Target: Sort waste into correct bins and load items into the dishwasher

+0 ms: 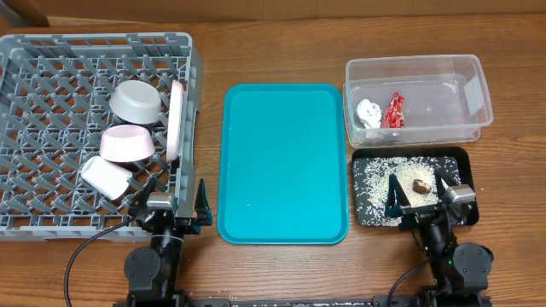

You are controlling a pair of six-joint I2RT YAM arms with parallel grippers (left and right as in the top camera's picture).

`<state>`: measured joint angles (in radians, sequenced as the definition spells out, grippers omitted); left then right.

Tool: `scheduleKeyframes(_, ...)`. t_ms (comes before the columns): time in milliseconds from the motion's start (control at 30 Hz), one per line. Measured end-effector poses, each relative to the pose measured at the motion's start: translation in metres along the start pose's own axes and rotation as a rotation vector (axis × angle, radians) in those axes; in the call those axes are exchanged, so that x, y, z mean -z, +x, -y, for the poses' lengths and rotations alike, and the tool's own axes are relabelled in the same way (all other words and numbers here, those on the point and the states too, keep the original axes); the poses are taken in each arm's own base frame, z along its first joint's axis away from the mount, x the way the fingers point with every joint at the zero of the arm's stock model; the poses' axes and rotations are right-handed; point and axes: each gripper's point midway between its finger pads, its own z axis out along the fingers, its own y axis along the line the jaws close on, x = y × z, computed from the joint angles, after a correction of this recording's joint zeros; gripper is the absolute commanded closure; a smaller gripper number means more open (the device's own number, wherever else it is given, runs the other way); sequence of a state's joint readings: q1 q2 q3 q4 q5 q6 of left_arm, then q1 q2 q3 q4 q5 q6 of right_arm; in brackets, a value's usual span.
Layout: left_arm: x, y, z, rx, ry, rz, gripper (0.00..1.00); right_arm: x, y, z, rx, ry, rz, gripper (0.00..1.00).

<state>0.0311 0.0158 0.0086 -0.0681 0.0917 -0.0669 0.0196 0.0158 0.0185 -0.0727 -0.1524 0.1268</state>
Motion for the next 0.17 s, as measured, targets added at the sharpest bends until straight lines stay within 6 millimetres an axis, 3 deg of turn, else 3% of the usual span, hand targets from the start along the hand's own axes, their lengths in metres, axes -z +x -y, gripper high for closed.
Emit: scheduleKeyframes(167,0.0000,0.0000,0.0000,0.000,0.000,0.000,0.00,0.0000,0.0000,0.0000,0.000,0.000,0.000,0.00)
